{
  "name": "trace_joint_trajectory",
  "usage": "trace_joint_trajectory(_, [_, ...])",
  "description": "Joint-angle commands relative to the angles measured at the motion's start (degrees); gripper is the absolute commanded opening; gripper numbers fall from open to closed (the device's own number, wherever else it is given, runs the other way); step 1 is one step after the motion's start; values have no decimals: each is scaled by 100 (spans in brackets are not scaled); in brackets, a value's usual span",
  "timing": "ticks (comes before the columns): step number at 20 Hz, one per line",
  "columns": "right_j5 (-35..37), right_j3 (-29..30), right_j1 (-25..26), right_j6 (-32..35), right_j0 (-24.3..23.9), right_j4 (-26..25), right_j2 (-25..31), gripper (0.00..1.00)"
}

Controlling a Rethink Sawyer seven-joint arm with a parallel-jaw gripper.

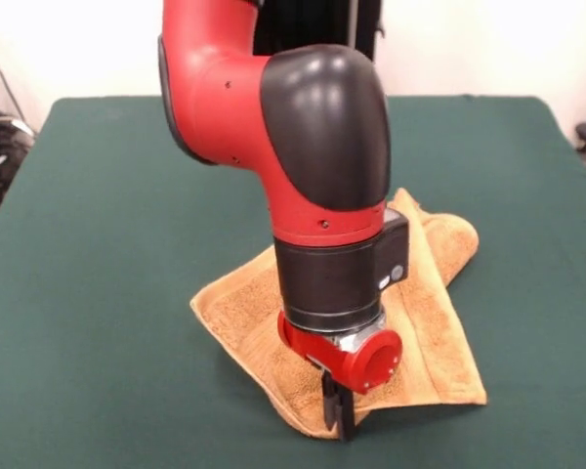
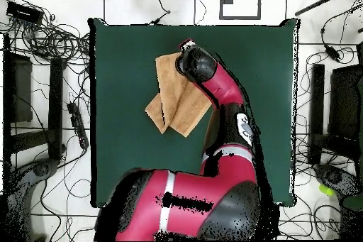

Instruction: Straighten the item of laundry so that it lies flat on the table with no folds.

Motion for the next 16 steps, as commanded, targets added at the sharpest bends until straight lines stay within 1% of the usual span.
trace_joint_trajectory(1, [-742,1199,258,1338,-352,216,1838,0])
trace_joint_trajectory(3, [-832,1253,256,1315,-462,112,2000,0])
trace_joint_trajectory(9, [-816,1322,258,1325,-567,44,2138,0])
trace_joint_trajectory(16, [-637,1284,271,1258,-563,40,2110,0])
